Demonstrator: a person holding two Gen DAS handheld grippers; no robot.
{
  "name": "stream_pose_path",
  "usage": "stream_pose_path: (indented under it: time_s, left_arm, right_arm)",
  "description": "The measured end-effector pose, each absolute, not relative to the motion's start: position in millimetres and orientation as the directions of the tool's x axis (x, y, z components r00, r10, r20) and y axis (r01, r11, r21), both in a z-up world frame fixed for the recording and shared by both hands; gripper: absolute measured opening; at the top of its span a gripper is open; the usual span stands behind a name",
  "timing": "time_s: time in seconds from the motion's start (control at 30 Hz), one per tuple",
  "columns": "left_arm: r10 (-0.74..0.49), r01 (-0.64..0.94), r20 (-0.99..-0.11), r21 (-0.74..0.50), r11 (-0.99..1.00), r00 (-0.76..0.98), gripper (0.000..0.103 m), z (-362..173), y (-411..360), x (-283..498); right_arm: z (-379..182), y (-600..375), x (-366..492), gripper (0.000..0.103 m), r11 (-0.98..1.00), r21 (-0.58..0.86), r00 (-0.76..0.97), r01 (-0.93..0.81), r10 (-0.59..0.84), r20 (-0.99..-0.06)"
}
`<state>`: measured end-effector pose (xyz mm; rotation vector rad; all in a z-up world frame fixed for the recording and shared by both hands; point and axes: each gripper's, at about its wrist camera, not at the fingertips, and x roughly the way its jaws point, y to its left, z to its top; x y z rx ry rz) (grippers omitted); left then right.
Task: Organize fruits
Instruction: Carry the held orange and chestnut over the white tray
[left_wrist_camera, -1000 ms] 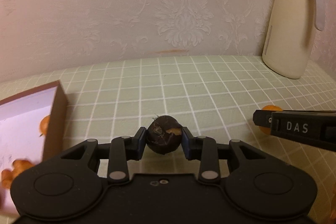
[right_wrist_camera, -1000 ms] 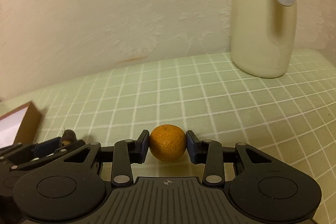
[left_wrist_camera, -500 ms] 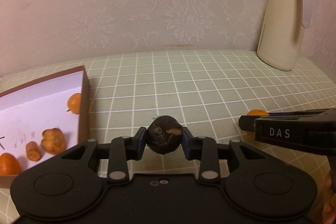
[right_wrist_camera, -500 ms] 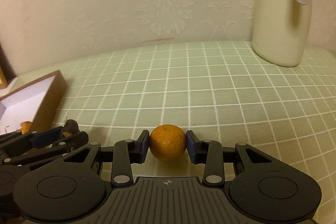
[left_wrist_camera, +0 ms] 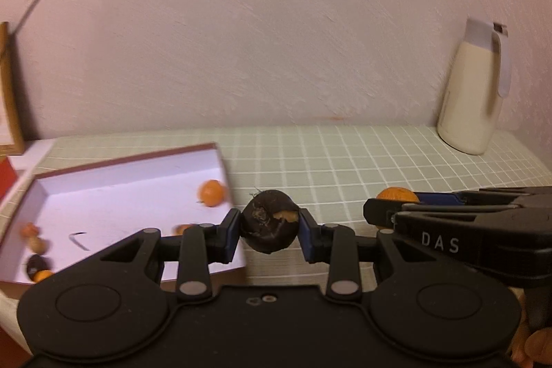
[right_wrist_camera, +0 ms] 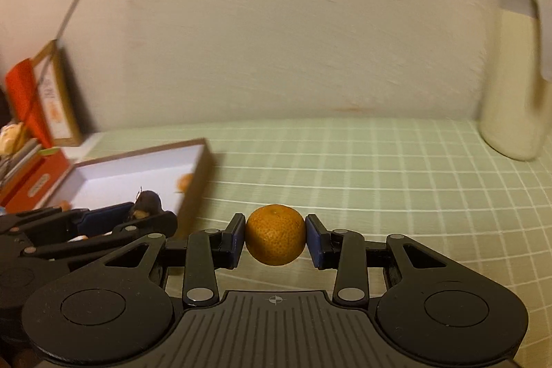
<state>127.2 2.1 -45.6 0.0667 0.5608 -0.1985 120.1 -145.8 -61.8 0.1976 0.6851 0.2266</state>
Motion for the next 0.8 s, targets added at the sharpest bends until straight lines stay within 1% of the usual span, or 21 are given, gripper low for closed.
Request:
stream_pose_path:
  time_s: [0.5,0.8]
  left_arm:
    - [0.005,-0.009,-0.466,-0.006,1.0,0.885,0.025,-13.9,100.4,98.9]
    - [0.083,-0.105,-0.448,-0.024,0.994,0.89,0.025,-6.9,146.8,97.1]
  right_arm:
    - [-30.0,-69.8,115.5,0.038,0.909,0.263,0.759,-0.324,0.415,-0.501]
    - [-17.4,-35.4,117.4,0.038,0.895,0.222,0.771,-0.386,0.445,-0.455]
